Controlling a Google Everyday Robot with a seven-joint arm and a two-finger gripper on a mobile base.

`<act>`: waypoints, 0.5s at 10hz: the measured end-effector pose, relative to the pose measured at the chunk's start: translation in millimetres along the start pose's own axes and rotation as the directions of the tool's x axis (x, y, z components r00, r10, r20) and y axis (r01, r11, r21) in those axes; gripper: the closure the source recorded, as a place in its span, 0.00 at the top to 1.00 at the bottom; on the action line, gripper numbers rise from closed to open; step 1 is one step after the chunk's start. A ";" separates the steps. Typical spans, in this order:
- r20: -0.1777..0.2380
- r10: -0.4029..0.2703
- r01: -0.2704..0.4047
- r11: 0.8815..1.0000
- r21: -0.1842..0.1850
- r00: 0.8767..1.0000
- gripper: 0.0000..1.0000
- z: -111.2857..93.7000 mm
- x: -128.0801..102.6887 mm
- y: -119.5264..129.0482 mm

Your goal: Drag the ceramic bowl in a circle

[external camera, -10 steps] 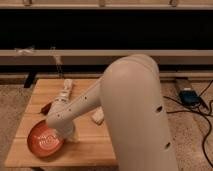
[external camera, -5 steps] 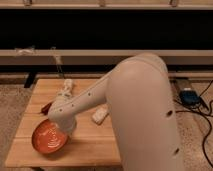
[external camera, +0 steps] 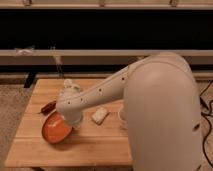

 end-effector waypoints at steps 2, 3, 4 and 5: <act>0.007 -0.026 0.026 0.999 -0.032 1.000 0.00 -3.7 -11.3 16.6; 0.011 -0.052 0.053 0.997 -0.049 0.999 0.00 -4.0 -18.8 20.2; 0.021 -0.093 0.094 0.994 -0.062 0.995 0.00 -3.3 -30.3 20.7; 0.032 -0.124 0.126 0.989 -0.077 0.992 0.00 -3.0 -38.3 26.3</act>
